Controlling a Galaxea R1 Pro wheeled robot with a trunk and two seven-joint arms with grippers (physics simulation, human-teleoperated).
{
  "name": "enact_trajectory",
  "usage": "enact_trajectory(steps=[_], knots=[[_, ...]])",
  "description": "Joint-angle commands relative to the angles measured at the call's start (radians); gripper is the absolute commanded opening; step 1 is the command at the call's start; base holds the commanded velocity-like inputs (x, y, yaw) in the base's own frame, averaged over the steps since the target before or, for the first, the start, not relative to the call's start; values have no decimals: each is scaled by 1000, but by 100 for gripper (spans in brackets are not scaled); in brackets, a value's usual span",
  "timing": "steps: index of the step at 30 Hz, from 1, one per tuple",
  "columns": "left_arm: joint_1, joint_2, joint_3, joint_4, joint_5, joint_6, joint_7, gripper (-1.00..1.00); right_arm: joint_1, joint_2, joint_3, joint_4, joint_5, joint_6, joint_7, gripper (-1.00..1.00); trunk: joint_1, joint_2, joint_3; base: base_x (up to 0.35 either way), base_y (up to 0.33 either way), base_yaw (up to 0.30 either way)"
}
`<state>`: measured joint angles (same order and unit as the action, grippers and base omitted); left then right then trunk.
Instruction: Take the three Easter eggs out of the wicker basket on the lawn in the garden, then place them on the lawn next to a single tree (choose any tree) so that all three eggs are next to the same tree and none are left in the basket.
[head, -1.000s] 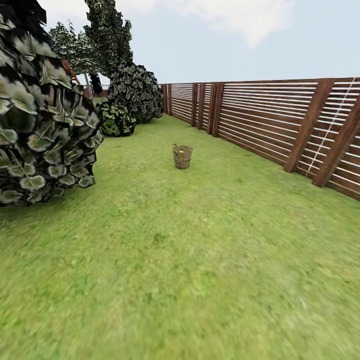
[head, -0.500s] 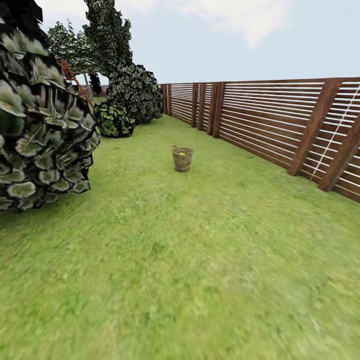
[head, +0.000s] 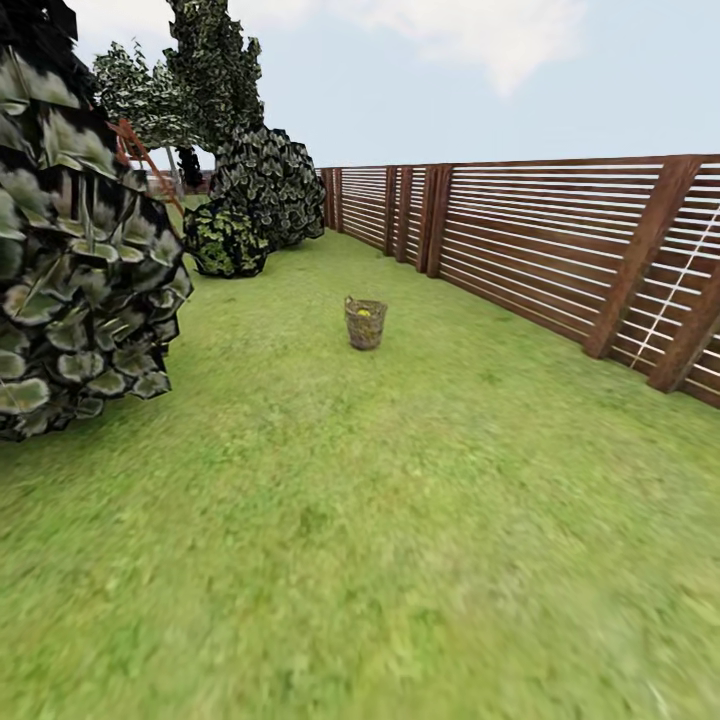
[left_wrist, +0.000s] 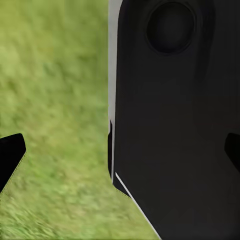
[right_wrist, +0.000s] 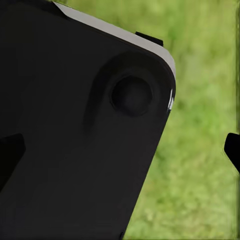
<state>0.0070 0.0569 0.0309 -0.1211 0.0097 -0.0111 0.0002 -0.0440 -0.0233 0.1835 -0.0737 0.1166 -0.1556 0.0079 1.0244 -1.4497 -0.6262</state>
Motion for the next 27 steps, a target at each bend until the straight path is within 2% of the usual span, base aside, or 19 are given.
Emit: enact_trajectory(steps=[1,21,27], knots=[[1,0,3,-2,1,-1,0,100,0,-1,-3,1,11,-3,1,100,1,0,-1,324,0,0],[1,0,1,-2,1,-1,0,100,0,0,-2,0,12,-12,0,100,1,0,-1,324,0,0],[1,0,2,-2,1,-1,0,100,0,1,-2,0,13,-13,0,100,1,0,-3,324,0,141]])
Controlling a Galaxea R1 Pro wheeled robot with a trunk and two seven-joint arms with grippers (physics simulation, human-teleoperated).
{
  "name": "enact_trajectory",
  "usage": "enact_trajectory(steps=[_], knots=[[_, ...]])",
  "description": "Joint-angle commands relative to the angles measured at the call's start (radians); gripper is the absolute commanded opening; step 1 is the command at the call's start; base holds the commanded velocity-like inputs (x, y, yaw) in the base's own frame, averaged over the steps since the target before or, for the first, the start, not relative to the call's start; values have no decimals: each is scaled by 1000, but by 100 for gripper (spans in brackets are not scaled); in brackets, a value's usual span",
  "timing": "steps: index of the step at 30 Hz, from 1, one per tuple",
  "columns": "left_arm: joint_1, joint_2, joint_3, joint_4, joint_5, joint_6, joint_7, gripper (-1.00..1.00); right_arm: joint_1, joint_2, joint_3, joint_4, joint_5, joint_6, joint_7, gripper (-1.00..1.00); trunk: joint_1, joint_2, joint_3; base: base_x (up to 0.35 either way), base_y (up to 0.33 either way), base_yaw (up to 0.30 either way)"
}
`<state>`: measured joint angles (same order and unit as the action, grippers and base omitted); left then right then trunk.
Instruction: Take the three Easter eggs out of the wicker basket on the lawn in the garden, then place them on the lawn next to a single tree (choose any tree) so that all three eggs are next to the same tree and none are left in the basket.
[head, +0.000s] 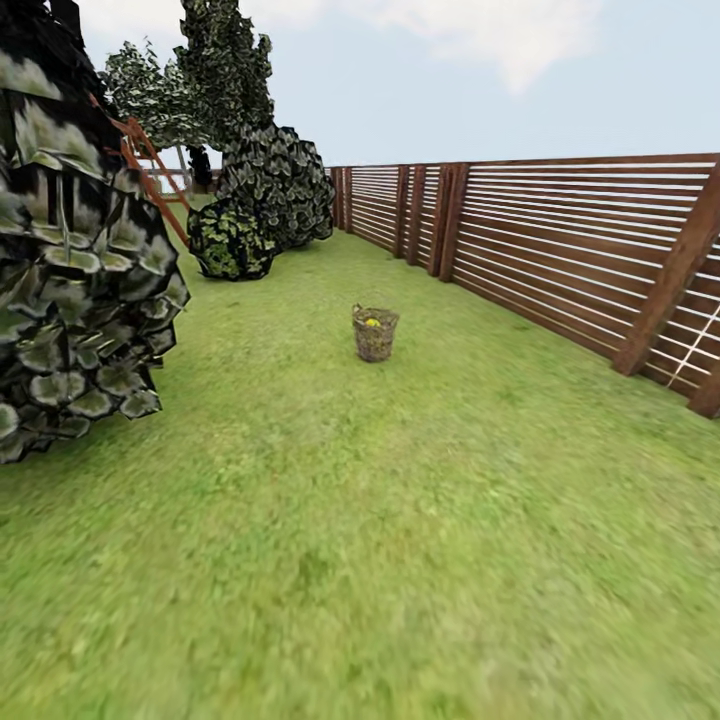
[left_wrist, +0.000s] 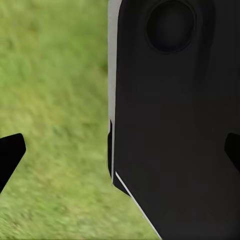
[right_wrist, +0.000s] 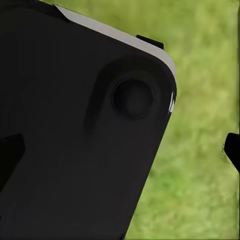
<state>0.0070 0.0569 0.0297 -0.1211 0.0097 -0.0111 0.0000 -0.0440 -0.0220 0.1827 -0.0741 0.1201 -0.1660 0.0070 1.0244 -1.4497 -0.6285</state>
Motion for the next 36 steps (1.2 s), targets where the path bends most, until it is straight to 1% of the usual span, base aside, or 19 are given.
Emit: enact_trajectory(steps=[1,36], knots=[[1,0,3,-2,1,-1,0,100,0,-1,-2,0,10,-3,1,100,1,0,-1,324,0,141],[1,0,3,-2,-1,-1,0,100,0,-6,-2,2,18,-3,1,100,1,0,-2,324,0,6]])
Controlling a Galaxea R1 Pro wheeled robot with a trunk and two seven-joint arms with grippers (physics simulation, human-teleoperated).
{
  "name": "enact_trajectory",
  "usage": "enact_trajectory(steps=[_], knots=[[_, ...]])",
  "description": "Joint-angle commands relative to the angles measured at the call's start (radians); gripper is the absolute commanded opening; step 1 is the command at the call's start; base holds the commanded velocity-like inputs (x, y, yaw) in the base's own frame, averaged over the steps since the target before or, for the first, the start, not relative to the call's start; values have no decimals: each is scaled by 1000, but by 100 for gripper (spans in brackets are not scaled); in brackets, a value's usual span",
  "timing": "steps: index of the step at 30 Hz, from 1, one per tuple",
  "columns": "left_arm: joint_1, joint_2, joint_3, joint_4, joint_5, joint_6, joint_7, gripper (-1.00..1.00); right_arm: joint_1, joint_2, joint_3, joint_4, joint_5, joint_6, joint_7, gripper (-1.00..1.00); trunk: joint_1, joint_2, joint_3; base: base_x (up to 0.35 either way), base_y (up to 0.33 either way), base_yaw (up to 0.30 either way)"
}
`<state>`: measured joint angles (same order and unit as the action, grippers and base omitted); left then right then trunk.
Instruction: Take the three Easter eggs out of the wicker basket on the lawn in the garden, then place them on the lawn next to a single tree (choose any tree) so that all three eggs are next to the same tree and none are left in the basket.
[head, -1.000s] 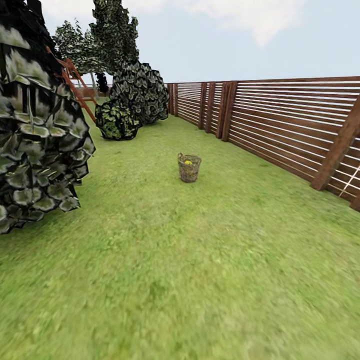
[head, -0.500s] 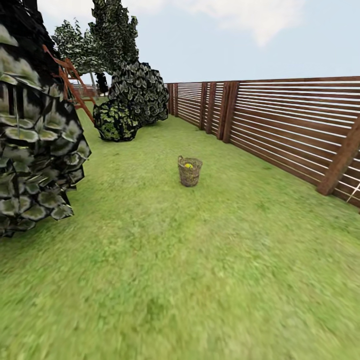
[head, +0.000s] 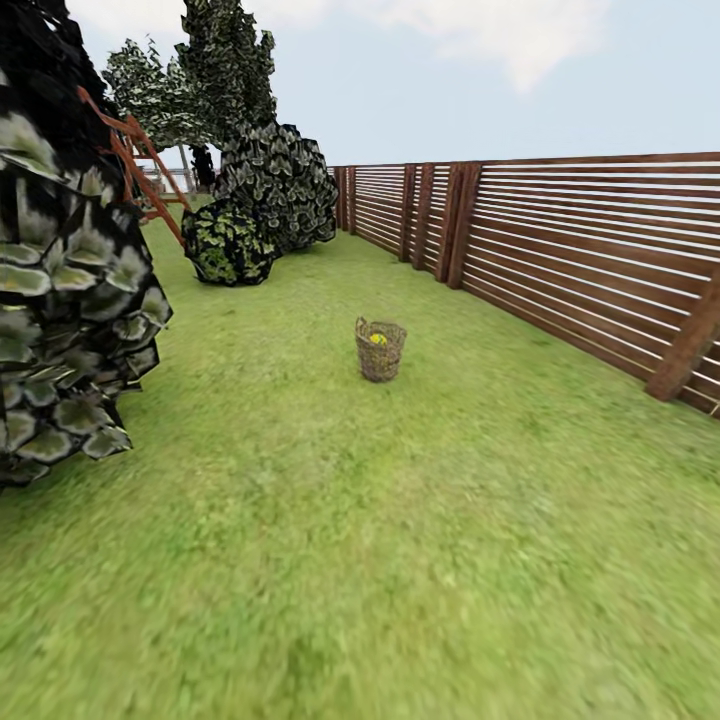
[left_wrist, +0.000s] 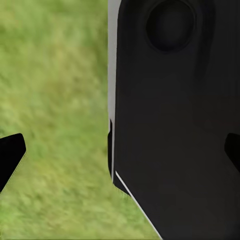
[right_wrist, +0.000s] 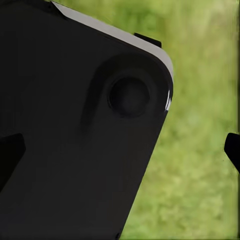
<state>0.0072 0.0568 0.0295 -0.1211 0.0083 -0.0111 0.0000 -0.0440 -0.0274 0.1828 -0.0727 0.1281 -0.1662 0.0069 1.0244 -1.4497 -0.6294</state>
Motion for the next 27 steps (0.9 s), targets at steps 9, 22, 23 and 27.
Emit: enact_trajectory(steps=[9,22,23,27], knots=[[0,0,3,-2,1,-1,0,100,0,0,0,1,10,-3,1,100,1,0,-1,324,0,0],[0,0,4,-2,1,-1,0,100,0,0,0,1,10,-3,1,100,1,0,-1,324,17,0],[0,0,4,-2,1,-1,0,100,0,0,0,1,10,-3,1,100,1,0,-1,324,69,0],[1,0,4,-2,1,-1,0,100,0,0,0,1,10,-3,1,100,1,0,-1,324,74,0]])
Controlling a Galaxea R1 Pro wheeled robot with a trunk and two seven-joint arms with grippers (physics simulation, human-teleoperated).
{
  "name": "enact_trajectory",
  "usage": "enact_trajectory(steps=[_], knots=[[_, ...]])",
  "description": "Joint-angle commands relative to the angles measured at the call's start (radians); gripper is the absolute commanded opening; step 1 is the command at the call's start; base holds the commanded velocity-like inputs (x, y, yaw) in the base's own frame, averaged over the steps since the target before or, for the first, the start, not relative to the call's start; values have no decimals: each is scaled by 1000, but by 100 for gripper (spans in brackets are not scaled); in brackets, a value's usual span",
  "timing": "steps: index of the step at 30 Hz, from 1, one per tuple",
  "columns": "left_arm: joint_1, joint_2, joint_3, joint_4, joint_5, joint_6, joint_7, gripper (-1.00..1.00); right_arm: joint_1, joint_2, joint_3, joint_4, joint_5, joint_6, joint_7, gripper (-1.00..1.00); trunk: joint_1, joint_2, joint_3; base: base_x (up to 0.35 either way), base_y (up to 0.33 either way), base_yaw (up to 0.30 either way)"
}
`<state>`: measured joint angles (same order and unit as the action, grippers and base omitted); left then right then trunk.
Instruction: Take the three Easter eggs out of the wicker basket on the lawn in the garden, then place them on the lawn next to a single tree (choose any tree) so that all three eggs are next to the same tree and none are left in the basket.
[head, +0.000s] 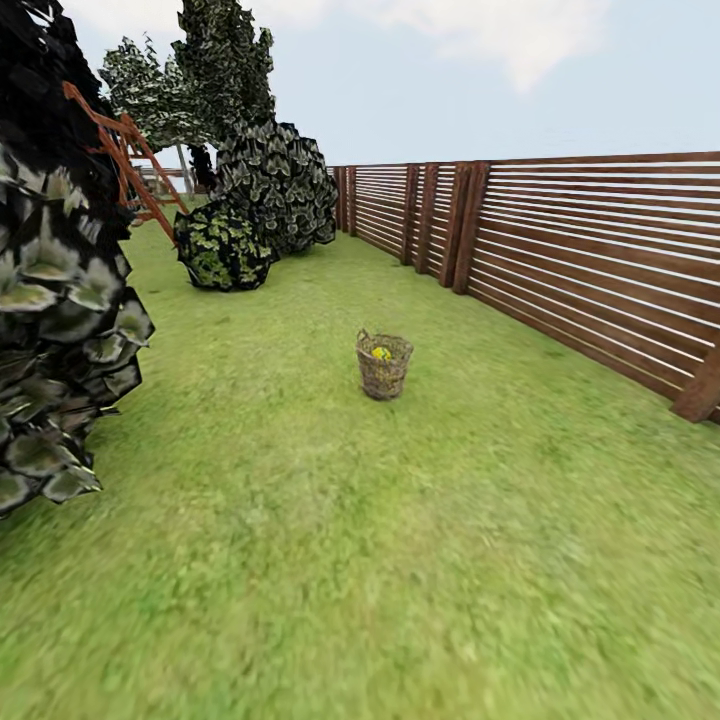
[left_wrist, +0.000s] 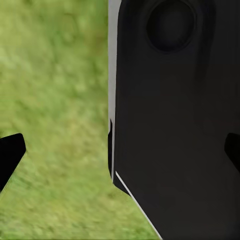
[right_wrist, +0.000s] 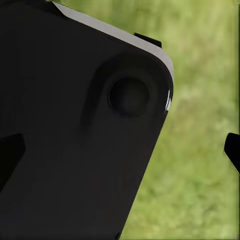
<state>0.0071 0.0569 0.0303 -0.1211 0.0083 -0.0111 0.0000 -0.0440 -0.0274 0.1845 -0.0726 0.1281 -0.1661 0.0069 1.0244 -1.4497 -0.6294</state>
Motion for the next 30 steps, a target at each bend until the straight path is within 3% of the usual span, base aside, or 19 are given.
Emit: enact_trajectory(steps=[1,30], knots=[[1,0,3,-2,1,-1,0,100,0,0,-2,1,10,-3,1,100,1,0,-1,324,76,0],[1,0,2,-2,1,-1,0,100,0,-1,-2,1,2,-3,1,100,1,0,-1,324,77,0]])
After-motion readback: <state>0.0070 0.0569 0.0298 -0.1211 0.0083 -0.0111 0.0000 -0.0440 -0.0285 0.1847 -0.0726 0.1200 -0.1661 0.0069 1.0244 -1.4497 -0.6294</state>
